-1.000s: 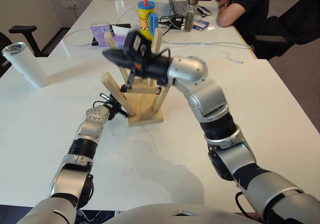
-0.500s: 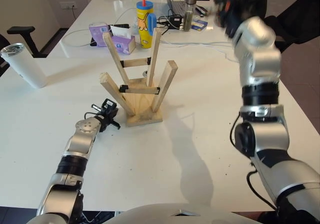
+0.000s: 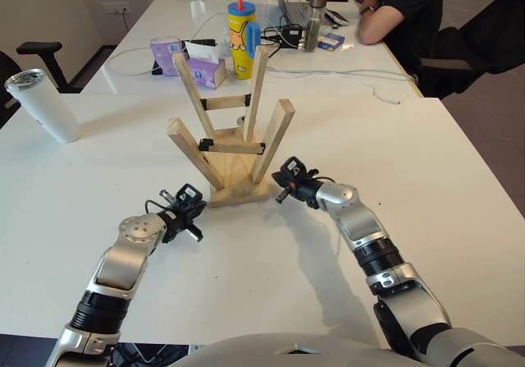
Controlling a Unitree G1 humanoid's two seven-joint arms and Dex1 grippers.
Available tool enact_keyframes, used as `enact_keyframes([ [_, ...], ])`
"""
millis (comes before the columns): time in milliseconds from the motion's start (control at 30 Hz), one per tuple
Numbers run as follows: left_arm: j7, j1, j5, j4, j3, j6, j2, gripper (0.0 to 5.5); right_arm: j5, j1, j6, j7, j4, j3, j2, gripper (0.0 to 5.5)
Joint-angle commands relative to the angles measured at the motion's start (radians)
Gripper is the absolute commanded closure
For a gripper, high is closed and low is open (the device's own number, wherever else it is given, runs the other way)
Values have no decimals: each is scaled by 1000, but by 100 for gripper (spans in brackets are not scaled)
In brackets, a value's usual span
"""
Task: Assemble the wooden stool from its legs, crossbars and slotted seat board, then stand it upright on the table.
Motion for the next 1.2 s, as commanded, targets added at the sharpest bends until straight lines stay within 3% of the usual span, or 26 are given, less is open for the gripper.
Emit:
enact_keyframes([
  [33,-130,105,-26,-142,-64,45,141,548,-24,-20,85,-15,-26,19,14,550],
  [233,-65,69,33,-30,-70,25,163,548,18,-6,198,0,-104,-37,-15,550],
  [433,61,0,58,64,-21,23,102,548,-14,-41,182,-20,-58,-8,3,550],
  [667,69,-35,57,22,-167,36,-24,548,-9,-46,177,-21,-36,-40,-32,550],
  [900,44,-126,31,-47,-280,60,-138,548,-14,-53,112,-25,97,-147,-197,550],
  [967,63,-158,24,-25,-253,68,-164,548,-21,-73,83,-38,151,-168,-229,550],
  [1067,43,-140,12,-19,-185,64,-98,548,10,-76,66,-15,138,-193,-231,550],
  [1200,16,-109,22,34,-121,36,9,548,108,23,25,255,-98,-106,-266,550],
])
